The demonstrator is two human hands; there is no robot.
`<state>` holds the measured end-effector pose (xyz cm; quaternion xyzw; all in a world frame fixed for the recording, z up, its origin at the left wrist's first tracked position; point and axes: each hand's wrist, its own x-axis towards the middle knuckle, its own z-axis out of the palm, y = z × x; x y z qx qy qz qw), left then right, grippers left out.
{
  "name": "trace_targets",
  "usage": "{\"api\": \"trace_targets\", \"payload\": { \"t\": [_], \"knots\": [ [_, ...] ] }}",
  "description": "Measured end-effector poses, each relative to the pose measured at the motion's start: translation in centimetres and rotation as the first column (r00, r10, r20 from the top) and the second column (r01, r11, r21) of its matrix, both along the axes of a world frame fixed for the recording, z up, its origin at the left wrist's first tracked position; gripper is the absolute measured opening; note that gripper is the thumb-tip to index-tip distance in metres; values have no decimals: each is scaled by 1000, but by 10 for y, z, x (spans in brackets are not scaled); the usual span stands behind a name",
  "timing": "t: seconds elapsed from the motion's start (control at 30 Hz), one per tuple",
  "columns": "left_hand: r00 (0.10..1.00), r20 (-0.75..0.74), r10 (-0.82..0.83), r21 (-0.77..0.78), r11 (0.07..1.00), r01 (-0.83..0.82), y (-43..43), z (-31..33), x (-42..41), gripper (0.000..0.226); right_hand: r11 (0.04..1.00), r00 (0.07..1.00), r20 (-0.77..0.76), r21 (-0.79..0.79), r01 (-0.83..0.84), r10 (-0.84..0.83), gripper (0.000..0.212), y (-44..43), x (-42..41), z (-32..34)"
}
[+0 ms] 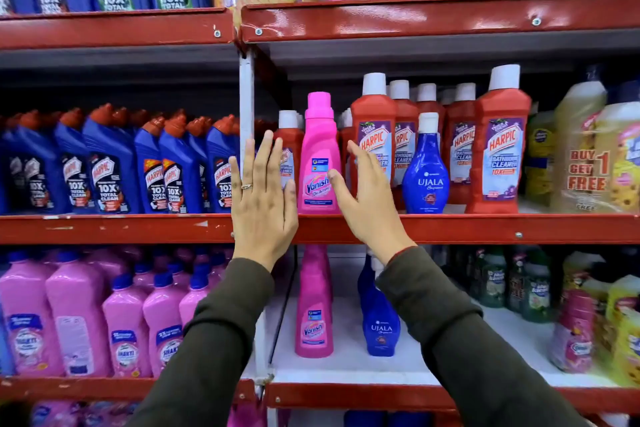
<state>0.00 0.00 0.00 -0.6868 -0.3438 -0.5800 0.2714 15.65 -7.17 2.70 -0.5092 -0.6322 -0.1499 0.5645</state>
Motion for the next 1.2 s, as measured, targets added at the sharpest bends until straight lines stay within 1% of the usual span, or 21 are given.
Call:
{"api": "trace_targets", "payload": {
  "t": [0.1, 0.2, 0.27, 0.37, 0.43, 0.5, 0.73, 1.03, 1.2],
  "knots": [
    [999, 31, 23, -38, 999, -22, 14, -12, -19, 62, 988, 982, -152, -88, -130, 115, 55, 15, -7, 4],
    [999, 8, 39, -75, 996, -38, 31, -31, -32, 63, 967, 956, -252, -167, -193, 147, 43, 26, -8, 5],
    [999, -10, 53, -102, 993, -53, 42, -41, -39, 64, 953, 939, -298, -187, -236, 174, 40, 32, -5, 7],
    [997, -48, 57, -132, 989, -62, 51, -55, -40, 64, 927, 890, -401, -202, -316, 217, 47, 36, -3, 9],
    [995, -55, 85, -128, 988, -91, 53, -57, -38, 63, 918, 868, -437, -195, -346, 234, 50, 35, -4, 9],
    [992, -57, 110, -126, 985, -116, 54, -57, -38, 63, 923, 862, -447, -170, -345, 240, 50, 35, -5, 8],
    [992, -53, 113, -117, 986, -118, 55, -57, -37, 61, 924, 846, -452, -111, -366, 281, 51, 31, -8, 5],
    [987, -67, 146, -120, 981, -153, 56, -57, -37, 61, 927, 831, -453, -23, -375, 324, 48, 19, -12, 21],
    [985, -73, 154, -107, 981, -161, 56, -58, -37, 61, 907, 813, -453, -25, -421, 365, 45, 8, -16, 24]
  ]
}}
